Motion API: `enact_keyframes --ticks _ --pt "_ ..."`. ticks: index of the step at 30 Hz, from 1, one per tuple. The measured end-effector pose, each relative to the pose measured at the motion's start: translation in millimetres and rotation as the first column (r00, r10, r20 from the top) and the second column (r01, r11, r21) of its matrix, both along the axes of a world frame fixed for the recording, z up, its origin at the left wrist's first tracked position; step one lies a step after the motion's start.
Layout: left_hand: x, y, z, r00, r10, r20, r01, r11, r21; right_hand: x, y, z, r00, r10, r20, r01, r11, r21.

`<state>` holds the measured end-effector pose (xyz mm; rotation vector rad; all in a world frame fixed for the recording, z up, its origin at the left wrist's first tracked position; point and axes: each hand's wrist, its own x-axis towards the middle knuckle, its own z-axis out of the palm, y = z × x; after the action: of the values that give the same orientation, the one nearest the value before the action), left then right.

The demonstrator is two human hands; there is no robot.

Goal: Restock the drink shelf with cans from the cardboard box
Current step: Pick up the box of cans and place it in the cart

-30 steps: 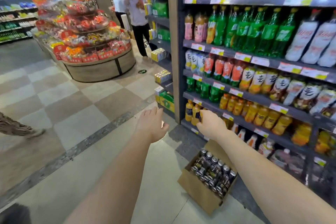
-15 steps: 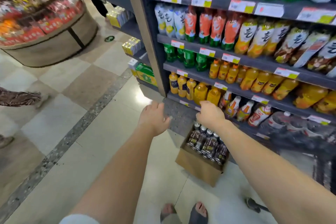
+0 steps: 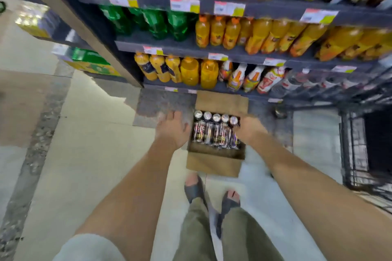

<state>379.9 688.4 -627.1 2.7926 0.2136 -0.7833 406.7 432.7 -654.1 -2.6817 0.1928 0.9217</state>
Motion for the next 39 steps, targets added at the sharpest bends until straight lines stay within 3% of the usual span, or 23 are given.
enact_keyframes --ticks 6,13,19,24,29,34,39 --pt "11.2 -15.7 -112.8 0.996 0.031 -0.084 -0.036 0.997 -0.067 9.3 -36.4 -103.6 0.973 -0.227 -0.049 0.226 0.974 -0.027" --pt "18.8 -26.6 -289.0 0.994 0.041 -0.105 -0.043 0.999 -0.016 9.5 -70.6 -279.7 0.946 -0.311 -0.091 0.31 0.95 -0.021" --pt "22.4 -40.6 -427.1 0.96 0.229 -0.157 -0.239 0.97 -0.045 -0.9 -118.1 -427.5 0.861 -0.503 -0.075 0.504 0.864 -0.003" --pt "26.8 -40.0 -516.6 0.953 0.302 -0.025 -0.302 0.941 -0.152 -7.1 -137.2 -516.0 0.86 -0.503 -0.092 0.506 0.862 0.015" --pt "44.5 -37.2 -569.1 0.873 0.488 -0.004 -0.476 0.848 -0.233 -10.7 -138.7 -557.2 0.812 -0.583 0.01 0.571 0.798 0.194" --pt "45.7 -31.2 -579.4 0.897 0.424 0.129 -0.395 0.897 -0.202 -14.5 -137.2 -571.2 0.791 -0.598 0.13 0.558 0.792 0.248" --pt "47.4 -20.2 -569.9 0.92 0.374 0.116 -0.335 0.905 -0.261 -13.6 -141.6 -564.3 0.79 -0.591 0.162 0.531 0.793 0.298"
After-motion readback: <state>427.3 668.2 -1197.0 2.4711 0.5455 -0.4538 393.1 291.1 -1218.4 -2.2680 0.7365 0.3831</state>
